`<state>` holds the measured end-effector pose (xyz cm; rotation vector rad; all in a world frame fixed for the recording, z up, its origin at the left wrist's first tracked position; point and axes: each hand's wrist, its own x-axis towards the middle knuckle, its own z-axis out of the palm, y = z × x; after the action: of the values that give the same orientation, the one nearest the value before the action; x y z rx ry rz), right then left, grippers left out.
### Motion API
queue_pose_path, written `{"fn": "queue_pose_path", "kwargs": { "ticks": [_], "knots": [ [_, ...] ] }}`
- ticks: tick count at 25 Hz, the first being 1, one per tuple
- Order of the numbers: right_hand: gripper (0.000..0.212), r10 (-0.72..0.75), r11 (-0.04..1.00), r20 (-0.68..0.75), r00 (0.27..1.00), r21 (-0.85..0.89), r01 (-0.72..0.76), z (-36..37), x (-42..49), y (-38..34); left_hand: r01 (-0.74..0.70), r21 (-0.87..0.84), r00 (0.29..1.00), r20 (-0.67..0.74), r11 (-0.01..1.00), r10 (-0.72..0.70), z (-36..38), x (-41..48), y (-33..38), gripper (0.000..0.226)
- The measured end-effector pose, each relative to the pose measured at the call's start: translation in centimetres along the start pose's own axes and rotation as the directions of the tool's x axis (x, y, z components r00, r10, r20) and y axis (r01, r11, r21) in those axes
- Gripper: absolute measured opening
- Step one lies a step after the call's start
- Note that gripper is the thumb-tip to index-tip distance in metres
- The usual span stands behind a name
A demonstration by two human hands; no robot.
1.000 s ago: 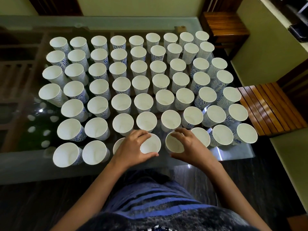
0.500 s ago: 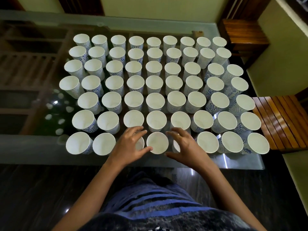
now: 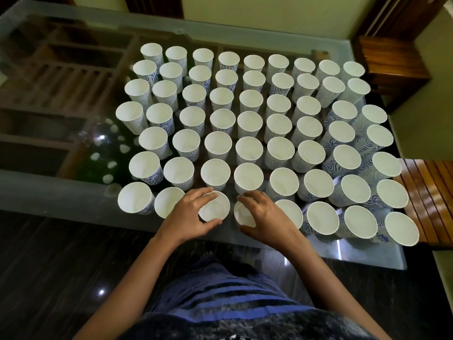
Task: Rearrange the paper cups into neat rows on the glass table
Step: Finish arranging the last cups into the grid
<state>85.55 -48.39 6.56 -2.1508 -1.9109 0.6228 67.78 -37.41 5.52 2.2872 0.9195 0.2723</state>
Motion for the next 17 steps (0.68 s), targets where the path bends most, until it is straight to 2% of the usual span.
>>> {"fn": "queue_pose_path", "kwargs": {
  "ticks": [10, 13, 17],
  "knots": [
    [0.071, -0.011, 0.997, -0.055, 0.998, 0.07, 0.015, -0.7, 0.0, -0.9, 0.004, 0.015, 0.999, -0.038, 1.0, -0.003, -1.0, -0.4, -0.3, 0.061],
    [0.061, -0.043, 0.991, -0.095, 0.995, 0.123, 0.055, -0.9, 1.7, -2.3, 0.027, 0.032, 0.991, -0.133, 0.999, -0.023, -2.4, -0.5, -1.5, 0.051],
    [0.059, -0.043, 0.989, -0.097, 0.994, 0.138, 0.056, -0.6, 4.8, -5.0, 0.108, 0.04, 0.965, -0.245, 0.993, -0.095, -5.6, -0.3, -4.8, 0.041]
  ]
}}
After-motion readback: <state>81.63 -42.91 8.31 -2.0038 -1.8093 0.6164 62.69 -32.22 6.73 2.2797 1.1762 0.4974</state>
